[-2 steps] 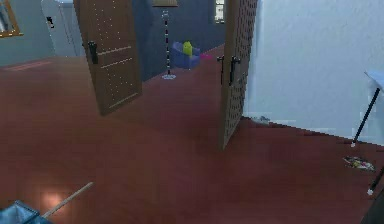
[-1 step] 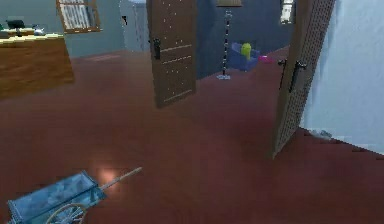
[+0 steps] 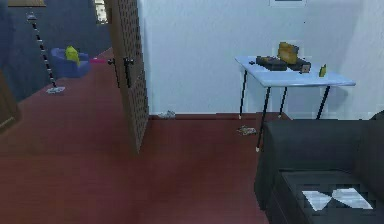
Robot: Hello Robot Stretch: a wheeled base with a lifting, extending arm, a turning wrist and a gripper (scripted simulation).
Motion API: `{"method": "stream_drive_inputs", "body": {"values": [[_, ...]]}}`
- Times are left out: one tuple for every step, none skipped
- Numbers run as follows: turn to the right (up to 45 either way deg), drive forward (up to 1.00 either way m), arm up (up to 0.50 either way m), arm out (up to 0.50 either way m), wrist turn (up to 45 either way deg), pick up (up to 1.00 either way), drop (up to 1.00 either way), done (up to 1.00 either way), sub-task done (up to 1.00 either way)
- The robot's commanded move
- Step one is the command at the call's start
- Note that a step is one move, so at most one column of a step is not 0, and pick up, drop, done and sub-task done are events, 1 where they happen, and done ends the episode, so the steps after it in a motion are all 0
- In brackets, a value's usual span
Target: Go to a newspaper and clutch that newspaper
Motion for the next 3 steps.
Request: {"method": "stream_drive_inputs", "body": {"values": [[15.0,0.0,0.0,0.0,0.0,0.0,0.0,0.0,0.0],[0.0,0.55,0.0,0.0,0.0,0.0,0.0,0.0,0.0],[-36.0,0.0,0.0,0.0,0.0,0.0,0.0,0.0,0.0]]}}
